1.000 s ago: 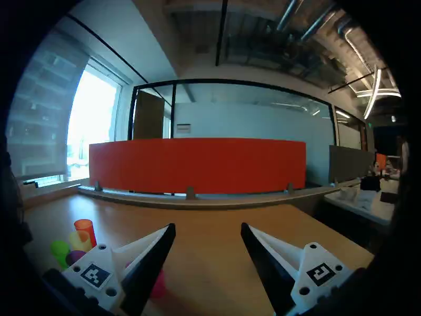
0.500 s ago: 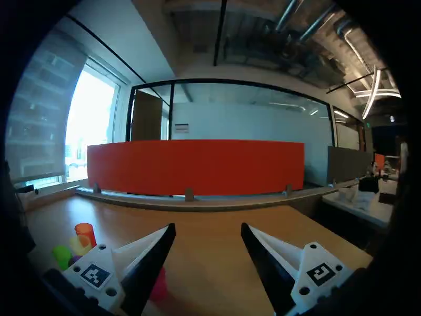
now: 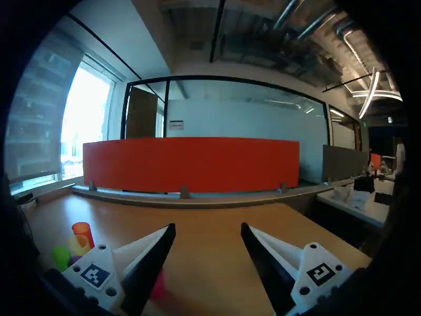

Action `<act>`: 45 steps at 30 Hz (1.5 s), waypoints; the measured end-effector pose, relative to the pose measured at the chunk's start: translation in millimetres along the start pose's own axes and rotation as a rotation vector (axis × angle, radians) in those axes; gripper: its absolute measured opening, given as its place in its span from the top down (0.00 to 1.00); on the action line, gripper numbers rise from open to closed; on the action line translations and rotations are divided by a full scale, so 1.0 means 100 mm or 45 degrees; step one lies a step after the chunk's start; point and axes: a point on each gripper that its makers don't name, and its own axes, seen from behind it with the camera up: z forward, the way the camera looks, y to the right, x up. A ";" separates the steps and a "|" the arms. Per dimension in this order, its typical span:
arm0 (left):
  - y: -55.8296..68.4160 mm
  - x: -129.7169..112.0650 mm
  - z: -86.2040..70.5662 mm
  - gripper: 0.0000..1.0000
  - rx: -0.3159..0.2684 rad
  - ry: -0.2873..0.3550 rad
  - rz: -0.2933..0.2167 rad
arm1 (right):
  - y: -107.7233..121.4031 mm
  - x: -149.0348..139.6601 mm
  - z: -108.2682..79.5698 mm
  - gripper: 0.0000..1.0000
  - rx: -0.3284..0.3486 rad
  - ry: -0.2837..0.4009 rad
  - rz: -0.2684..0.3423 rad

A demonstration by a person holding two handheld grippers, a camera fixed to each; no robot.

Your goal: Pour water

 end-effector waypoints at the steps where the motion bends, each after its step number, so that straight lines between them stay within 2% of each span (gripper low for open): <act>1: 0.00 -0.02 0.00 0.09 -0.001 -0.001 -0.003 | 0.00 0.00 0.00 0.04 0.000 -0.001 -0.001; 9: -0.02 -0.22 0.00 0.09 -0.004 -0.040 -0.031 | -0.02 -0.05 0.02 0.04 0.001 -0.018 -0.011; 18: -0.03 -0.33 0.03 0.09 -0.005 -0.068 -0.052 | -0.07 -0.02 0.02 0.04 0.006 -0.017 -0.020; 45: -0.02 -0.38 0.04 0.09 -0.013 -0.097 -0.052 | -0.06 -0.02 0.01 0.04 0.013 -0.016 -0.022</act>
